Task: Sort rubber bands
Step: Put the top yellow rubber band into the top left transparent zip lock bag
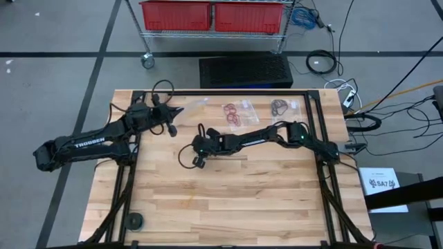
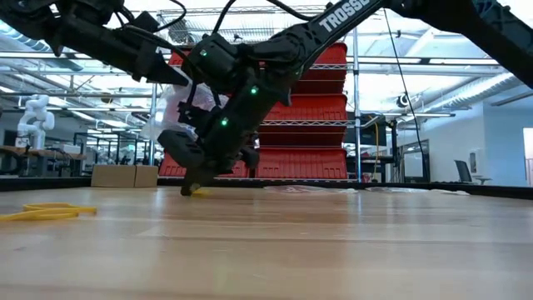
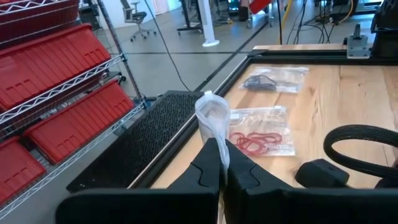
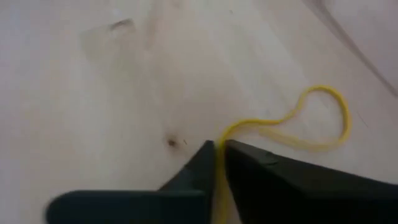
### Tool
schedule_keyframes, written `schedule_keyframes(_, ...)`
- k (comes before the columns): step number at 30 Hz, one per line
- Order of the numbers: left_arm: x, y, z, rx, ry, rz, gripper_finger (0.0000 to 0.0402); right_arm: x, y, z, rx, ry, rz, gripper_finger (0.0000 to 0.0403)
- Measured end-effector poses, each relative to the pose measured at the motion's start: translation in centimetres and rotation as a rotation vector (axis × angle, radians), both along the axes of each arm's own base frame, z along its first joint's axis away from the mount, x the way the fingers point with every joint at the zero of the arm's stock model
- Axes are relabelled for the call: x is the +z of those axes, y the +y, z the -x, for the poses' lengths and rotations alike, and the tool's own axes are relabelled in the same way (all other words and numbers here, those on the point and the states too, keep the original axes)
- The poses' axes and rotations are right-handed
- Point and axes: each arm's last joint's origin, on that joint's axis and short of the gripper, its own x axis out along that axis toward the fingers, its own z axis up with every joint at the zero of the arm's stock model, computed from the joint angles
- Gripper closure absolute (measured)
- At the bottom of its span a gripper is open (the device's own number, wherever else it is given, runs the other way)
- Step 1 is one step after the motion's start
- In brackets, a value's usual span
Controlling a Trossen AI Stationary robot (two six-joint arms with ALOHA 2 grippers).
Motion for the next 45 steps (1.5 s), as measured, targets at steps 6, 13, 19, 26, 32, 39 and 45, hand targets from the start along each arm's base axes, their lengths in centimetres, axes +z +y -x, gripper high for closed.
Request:
schedule_keyframes(6, 0.0, 0.0, 0.0, -0.001, 0.004, -0.004, 0.0401, 1.3, 0.0, 0.3, 0.032, 0.01, 0.021, 0.0396)
schedule_keyframes(13, -0.1, -0.1, 0.0, -0.026, 0.006, 0.002, 0.0401, 6.1, 0.0, 1.9, 0.109, 0.057, 0.053, 0.0402)
schedule_keyframes(19, 0.2, -0.3, -0.2, -0.128, -0.029, 0.013, 0.0401, 10.6, 0.6, 3.1, 0.137, 0.028, 0.116, 0.0403)
schedule_keyframes(26, 0.2, -0.4, -0.2, -0.142, -0.03, 0.015, 0.0401, 16.7, 1.8, 5.0, 0.157, -0.068, 0.192, 0.0403)
schedule_keyframes(32, 0.2, -0.7, -0.4, -0.267, -0.042, 0.034, 0.0401, 21.5, 2.6, 7.1, 0.163, -0.168, 0.261, 0.0403)
schedule_keyframes(39, 0.2, -1.0, -0.4, -0.386, -0.054, 0.053, 0.0401, 24.9, 3.5, 9.1, 0.176, -0.232, 0.316, 0.0403)
schedule_keyframes(45, 0.4, -1.4, -0.6, -0.462, -0.069, 0.058, 0.0401, 25.4, 3.3, 9.4, 0.17, -0.237, 0.327, 0.0403)
